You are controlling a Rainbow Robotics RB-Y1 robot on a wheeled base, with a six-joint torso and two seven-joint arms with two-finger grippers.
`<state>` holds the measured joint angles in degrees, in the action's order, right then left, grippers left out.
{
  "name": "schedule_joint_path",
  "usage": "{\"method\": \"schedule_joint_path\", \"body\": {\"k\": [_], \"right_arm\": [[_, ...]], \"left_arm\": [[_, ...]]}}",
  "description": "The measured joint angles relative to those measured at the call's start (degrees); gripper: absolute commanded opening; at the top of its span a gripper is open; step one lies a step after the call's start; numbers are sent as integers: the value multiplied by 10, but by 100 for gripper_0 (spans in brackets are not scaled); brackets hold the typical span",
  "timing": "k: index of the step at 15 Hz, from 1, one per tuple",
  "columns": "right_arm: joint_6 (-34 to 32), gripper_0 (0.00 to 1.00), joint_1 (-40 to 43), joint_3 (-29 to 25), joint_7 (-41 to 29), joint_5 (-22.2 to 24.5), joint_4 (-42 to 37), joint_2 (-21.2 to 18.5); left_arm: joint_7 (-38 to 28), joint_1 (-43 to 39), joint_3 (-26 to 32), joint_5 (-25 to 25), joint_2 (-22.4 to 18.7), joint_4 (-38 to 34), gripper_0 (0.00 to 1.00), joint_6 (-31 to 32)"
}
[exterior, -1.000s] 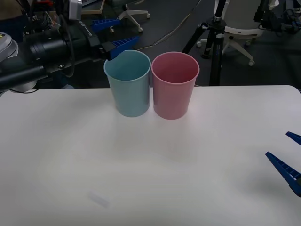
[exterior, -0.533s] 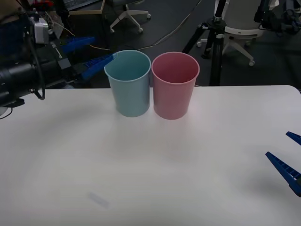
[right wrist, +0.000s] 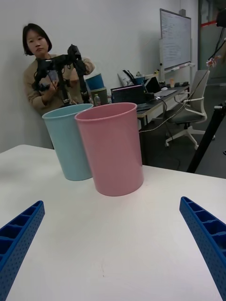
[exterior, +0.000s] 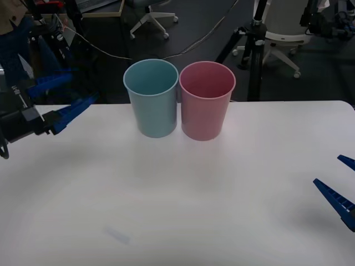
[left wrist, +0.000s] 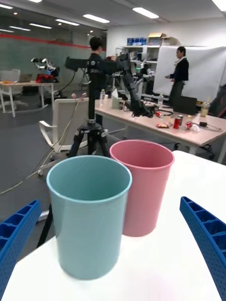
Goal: Grasp the object on the table and drop it into the matching bin: aluminum can to the light blue bin, PET bottle to the pink bin.
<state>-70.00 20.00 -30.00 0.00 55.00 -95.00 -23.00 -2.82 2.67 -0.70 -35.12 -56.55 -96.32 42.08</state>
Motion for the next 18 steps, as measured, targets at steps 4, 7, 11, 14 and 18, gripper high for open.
{"method": "schedule_joint_path", "body": {"k": [4, 7, 11, 14, 18], "right_arm": [[0, 100, 0, 0, 0, 0, 0, 0], [0, 100, 0, 0, 0, 0, 0, 0], [0, 100, 0, 0, 0, 0, 0, 0], [0, 100, 0, 0, 0, 0, 0, 0], [0, 100, 0, 0, 0, 0, 0, 0]], "left_arm": [[-3, -75, 68, -29, 31, 0, 100, 4], [-12, -113, 112, -72, 75, 0, 100, 4], [-15, -155, 158, -131, 146, -4, 100, 9], [-20, -198, 187, -168, 194, -25, 100, 11], [-22, -253, 216, -178, 229, -52, 100, 23]]}}
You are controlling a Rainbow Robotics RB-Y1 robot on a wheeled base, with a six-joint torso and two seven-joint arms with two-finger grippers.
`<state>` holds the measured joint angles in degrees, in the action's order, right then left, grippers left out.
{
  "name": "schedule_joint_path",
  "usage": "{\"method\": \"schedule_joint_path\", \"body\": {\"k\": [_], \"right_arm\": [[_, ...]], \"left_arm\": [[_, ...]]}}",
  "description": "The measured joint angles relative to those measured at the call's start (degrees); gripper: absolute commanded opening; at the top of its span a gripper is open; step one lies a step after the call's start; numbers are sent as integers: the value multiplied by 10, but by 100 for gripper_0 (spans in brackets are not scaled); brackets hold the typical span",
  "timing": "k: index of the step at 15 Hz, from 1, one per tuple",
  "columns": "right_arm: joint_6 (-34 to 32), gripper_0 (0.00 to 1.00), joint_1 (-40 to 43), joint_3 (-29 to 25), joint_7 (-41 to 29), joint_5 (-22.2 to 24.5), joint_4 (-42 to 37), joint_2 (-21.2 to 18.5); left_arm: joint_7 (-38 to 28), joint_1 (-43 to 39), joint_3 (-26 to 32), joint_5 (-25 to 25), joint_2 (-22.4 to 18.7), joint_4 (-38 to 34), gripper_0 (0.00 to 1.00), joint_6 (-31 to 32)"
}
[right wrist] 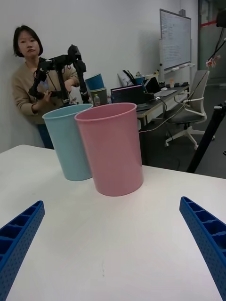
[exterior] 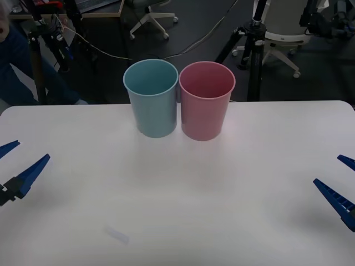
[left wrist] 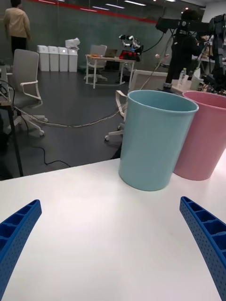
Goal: Grasp the object on the table and drop it into the matching bin: aluminum can to the light blue bin, PET bottle to the pink bin.
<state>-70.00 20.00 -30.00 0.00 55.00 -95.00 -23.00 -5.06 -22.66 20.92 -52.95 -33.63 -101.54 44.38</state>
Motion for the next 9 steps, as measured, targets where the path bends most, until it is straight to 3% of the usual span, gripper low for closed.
{"method": "schedule_joint_path", "body": {"k": [9], "right_arm": [[0, 100, 0, 0, 0, 0, 0, 0]], "left_arm": [[1, -24, 15, 0, 33, -1, 100, 12]]}}
